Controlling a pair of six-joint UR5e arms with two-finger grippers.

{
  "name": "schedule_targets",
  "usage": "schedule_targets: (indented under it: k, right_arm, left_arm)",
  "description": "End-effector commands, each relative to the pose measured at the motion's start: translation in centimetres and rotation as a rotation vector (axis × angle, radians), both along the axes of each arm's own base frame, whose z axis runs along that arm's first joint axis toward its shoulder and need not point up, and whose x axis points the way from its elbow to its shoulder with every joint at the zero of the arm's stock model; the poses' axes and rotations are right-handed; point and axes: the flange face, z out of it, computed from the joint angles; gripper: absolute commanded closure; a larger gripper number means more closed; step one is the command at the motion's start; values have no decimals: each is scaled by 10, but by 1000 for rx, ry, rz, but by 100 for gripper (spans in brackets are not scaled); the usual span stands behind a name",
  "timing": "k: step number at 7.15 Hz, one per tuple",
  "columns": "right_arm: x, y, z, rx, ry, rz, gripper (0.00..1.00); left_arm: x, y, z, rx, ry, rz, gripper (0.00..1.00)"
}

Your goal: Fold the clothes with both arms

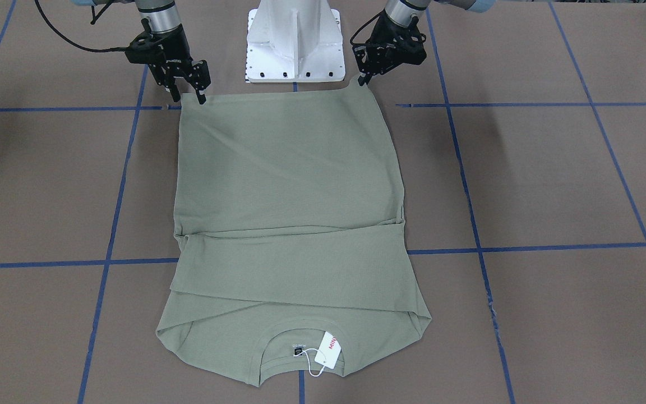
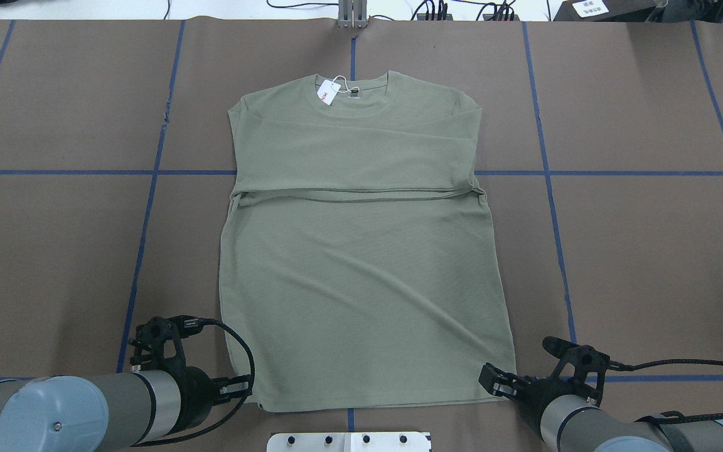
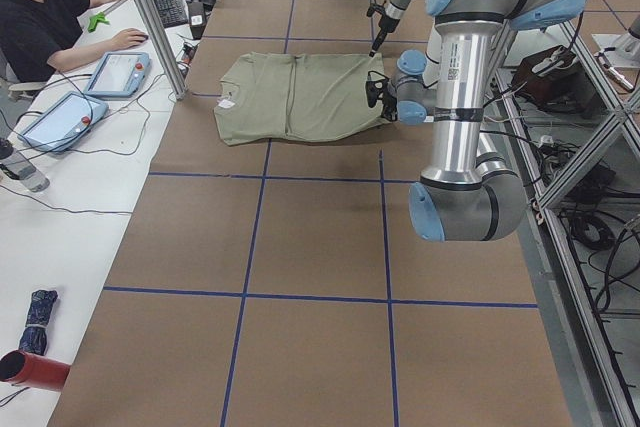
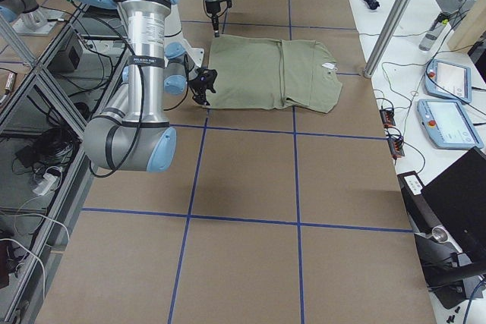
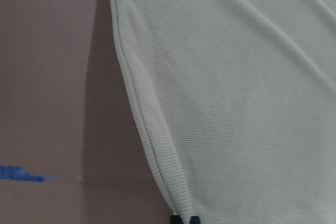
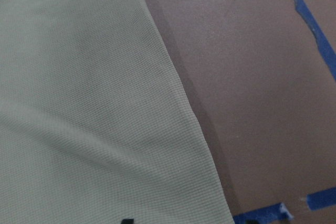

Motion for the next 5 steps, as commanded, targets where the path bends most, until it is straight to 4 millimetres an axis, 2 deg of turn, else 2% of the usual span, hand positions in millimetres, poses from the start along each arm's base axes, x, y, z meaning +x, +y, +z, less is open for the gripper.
schedule_targets:
  k: [1, 3, 4, 5]
  right_arm:
    - [-2, 5, 4, 6, 10, -4, 23]
    - [-5, 8, 6, 20, 14, 0, 26]
    - [-5, 8, 5, 26, 13, 5, 47]
    - [-5, 8, 4, 26, 10, 5, 83]
  left_arm:
    - [0, 0, -1, -1, 3, -1, 100]
    - [0, 0, -1, -1, 3, -1, 100]
    - [0, 0, -2, -2, 4, 1, 100]
    - [0, 0, -3, -4, 6, -1, 100]
